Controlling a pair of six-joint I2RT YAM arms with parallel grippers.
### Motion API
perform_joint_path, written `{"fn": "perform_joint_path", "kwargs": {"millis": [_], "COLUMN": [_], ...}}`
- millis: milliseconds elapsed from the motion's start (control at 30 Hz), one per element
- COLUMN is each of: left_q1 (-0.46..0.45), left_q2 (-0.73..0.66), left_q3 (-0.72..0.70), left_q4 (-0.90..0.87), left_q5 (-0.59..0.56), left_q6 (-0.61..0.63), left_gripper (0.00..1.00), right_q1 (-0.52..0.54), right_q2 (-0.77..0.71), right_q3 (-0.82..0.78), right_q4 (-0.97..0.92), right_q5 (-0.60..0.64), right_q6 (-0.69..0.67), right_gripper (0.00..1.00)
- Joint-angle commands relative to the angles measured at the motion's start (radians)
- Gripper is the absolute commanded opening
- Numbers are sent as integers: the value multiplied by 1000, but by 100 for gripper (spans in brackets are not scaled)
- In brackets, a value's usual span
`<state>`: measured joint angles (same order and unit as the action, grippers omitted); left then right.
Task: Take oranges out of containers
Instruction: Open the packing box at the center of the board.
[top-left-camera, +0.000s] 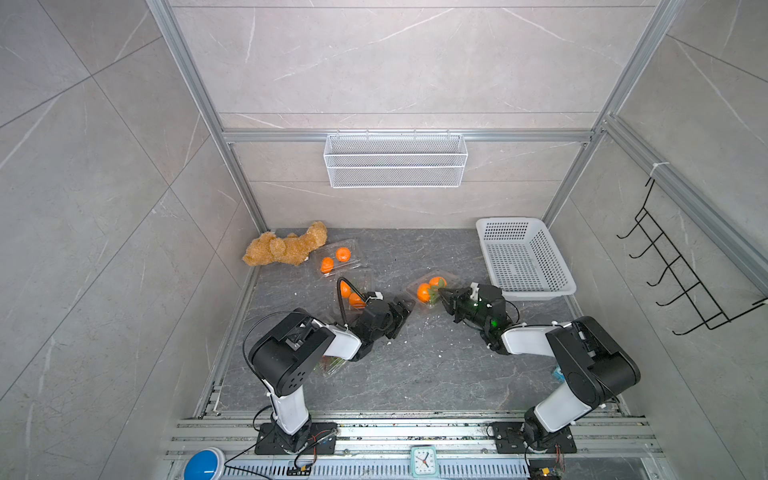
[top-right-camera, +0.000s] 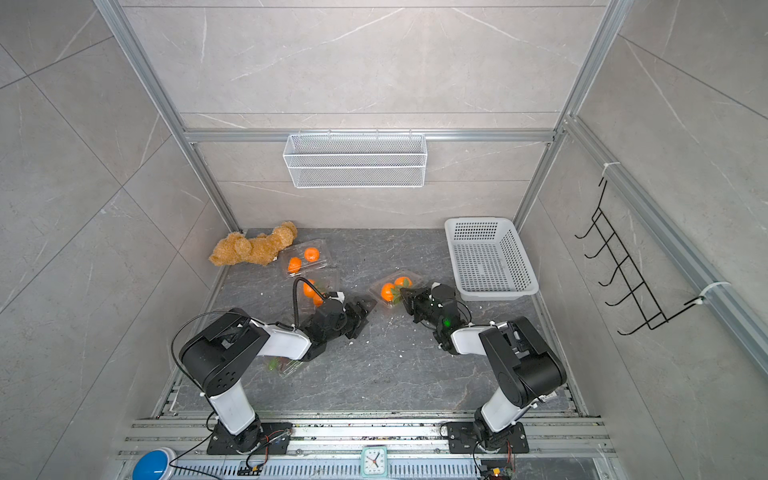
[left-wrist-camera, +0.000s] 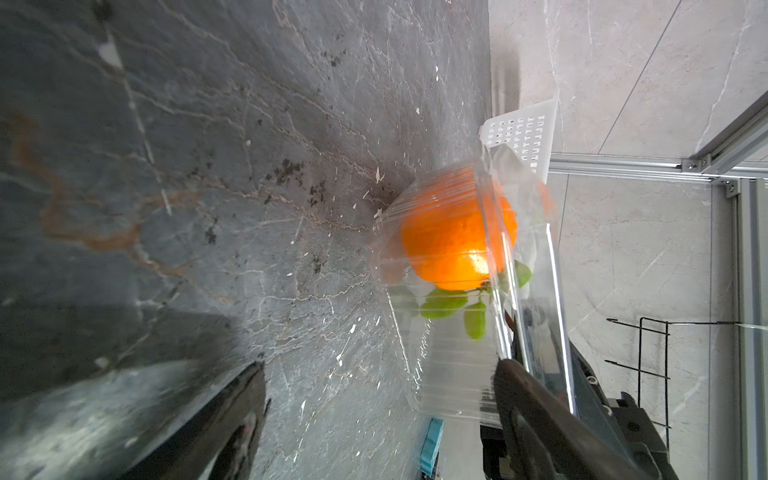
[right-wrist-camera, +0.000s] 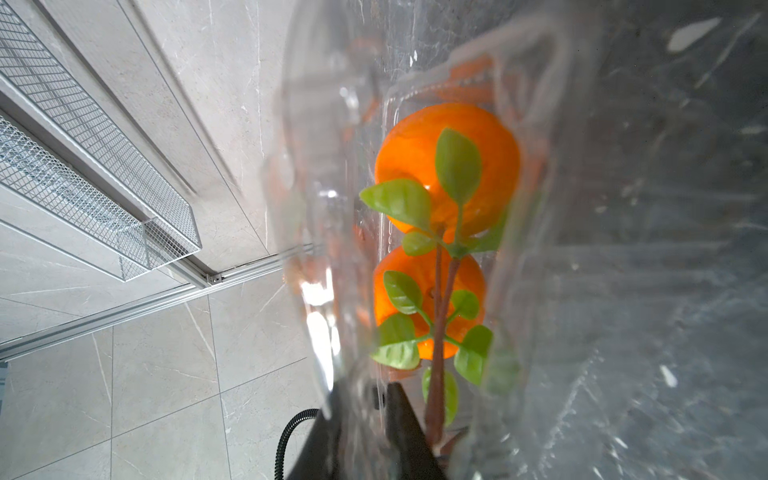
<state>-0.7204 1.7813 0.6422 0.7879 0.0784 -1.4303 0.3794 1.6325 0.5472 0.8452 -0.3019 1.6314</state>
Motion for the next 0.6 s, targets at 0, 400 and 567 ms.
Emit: {"fn": "perform_joint_path", "kwargs": {"millis": [0,400,567], "left_q1": [-5,-18,-22], "left_q2": [-2,32,50], "left_q3": [-6,32,38], "left_q4": [51,59,72], "left_q5": [-25,-28,-26], "left_q6": [-10,-4,-11], "left_gripper": [88,88,88], "right_q1": [6,6,6], "right_q2": [-1,-4,-6], "right_q3": [-18,-39,-41], "right_q4": [29,48,48], "right_q5": [2,-2,-3], "right_q6": [12,10,7], "right_gripper": [19,19,19]}}
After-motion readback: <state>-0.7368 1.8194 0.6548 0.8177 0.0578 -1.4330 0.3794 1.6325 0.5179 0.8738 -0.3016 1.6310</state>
